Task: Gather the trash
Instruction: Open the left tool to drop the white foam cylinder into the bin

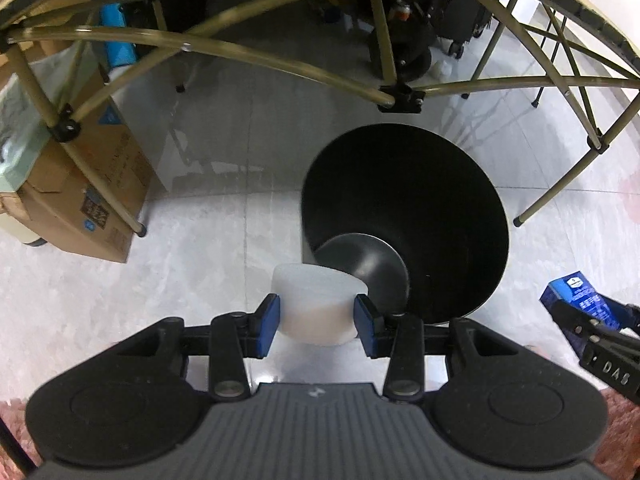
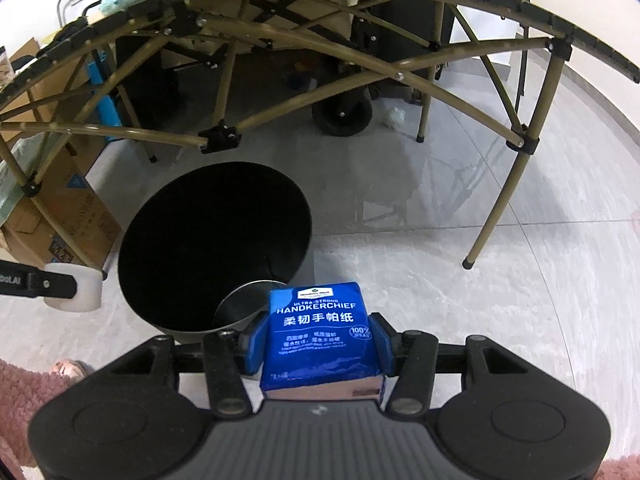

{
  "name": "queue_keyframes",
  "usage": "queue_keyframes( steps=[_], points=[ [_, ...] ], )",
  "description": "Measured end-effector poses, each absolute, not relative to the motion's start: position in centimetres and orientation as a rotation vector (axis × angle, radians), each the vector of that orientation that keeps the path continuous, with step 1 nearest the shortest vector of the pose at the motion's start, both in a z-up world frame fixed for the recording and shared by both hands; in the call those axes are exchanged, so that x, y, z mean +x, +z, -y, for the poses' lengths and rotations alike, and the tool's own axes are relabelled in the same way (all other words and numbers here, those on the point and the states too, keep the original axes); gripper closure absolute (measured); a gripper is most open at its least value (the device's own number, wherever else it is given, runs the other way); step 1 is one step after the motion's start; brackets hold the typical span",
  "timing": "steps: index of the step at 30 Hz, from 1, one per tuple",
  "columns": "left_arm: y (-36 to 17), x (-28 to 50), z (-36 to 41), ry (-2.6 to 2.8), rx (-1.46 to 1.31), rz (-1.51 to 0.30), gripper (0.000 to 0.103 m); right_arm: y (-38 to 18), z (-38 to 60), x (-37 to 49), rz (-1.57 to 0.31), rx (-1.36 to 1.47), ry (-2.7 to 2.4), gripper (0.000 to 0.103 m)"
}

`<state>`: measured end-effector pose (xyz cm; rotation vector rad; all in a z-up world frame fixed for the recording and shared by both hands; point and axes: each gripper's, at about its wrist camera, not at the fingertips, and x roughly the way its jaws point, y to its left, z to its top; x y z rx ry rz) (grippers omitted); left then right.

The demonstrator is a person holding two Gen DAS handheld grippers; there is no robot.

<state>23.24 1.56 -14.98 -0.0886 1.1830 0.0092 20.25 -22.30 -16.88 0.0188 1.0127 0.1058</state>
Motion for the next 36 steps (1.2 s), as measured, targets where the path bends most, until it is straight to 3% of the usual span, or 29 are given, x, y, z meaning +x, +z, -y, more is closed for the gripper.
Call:
queue_keyframes(
  steps=[31, 32, 33, 34, 36],
  points=[
    [-16.4, 30.1, 6.0, -0.056, -0.104, -1.254, 0.059, -18.0, 24.4, 23.5, -1.025, 0.04, -0.042, 0.052],
    [-16.2, 30.1, 6.0, -0.058, -0.108, -1.251, 0.057, -18.0, 24.4, 23.5, -1.027, 0.039, -0.043, 0.052],
    [-16.1, 30.1, 6.0, -0.065, -0.109, -1.247, 0.045, -18.1, 24.4, 23.5, -1.028, 0.038, -0.044, 0.052],
    [-15.9, 29.9, 6.0, -0.069, -0.106, -1.246, 0.023, -18.1, 24.3, 23.5, -1.029, 0.037, -0.043, 0.052],
    [-15.5, 29.7, 6.1, -0.038, -0.089, -1.241, 0.0, -18.1, 24.2, 23.4, -1.03, 0.033, -0.04, 0.052]
  ],
)
